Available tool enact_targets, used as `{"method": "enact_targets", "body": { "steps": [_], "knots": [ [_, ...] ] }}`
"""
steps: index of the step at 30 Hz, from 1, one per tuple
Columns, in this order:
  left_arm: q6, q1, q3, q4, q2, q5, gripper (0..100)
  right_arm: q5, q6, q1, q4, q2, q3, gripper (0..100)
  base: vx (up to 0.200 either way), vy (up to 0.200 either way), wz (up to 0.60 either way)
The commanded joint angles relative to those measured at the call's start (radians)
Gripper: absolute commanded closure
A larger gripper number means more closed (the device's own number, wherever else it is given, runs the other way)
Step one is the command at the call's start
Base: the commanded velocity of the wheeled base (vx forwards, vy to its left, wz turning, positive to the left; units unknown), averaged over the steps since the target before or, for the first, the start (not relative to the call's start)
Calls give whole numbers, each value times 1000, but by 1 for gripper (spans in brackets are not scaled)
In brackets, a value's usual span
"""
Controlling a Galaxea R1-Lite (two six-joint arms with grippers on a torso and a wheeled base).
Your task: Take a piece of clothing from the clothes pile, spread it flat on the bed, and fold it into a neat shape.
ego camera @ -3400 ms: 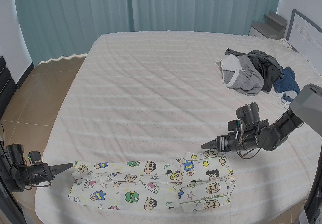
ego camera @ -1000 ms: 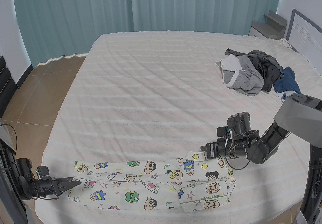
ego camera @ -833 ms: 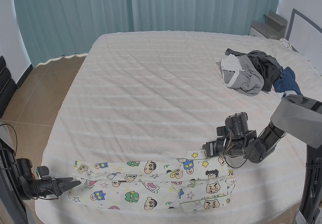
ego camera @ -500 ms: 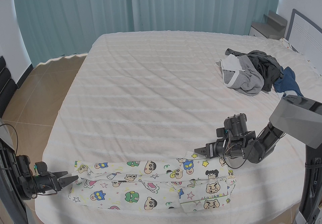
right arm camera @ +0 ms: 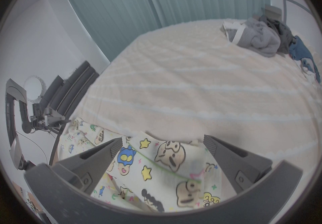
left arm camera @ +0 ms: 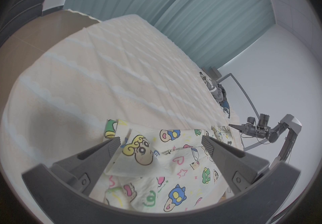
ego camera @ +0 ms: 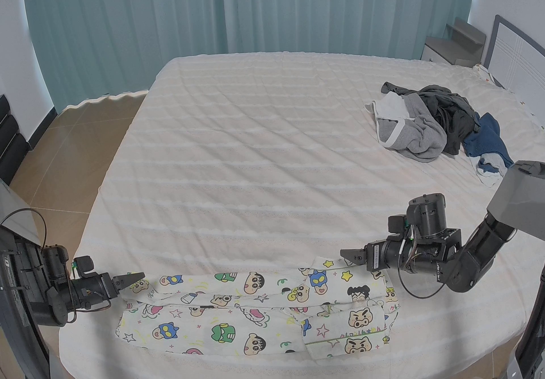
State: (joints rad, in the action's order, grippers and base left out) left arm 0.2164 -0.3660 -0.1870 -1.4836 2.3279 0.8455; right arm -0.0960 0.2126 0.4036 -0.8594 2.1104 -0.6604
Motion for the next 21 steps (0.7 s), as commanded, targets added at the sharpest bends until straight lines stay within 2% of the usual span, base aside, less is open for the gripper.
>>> {"method": "enact_targets", "body": {
  "steps": [1,4,5,9,11,12,13,15,21],
  "knots": [
    [28,47,-144,123,-4,-37,0,12,21,30,-122,-90,156,0,0,0,0],
    [26,39,-209,190,-4,-89,0,12,21,44,-150,-89,182,0,0,0,0],
    [24,38,-239,224,-5,-131,0,13,22,50,-155,-90,189,0,0,0,0],
    [17,39,-261,324,-53,-160,0,13,22,54,-161,-89,196,0,0,0,0],
    [15,39,-299,413,-74,-220,0,12,22,54,-161,-89,197,0,0,0,0],
    [15,39,-299,413,-74,-220,0,12,22,54,-161,-89,197,0,0,0,0],
    [12,39,-336,502,-88,-290,0,12,22,55,-161,-89,197,0,0,0,0],
    [-5,39,-338,577,-120,-290,0,12,22,55,-161,-89,197,0,0,0,0],
    [-9,55,-359,631,-125,-286,0,12,25,55,-161,-87,209,0,0,0,0]
  ]
}}
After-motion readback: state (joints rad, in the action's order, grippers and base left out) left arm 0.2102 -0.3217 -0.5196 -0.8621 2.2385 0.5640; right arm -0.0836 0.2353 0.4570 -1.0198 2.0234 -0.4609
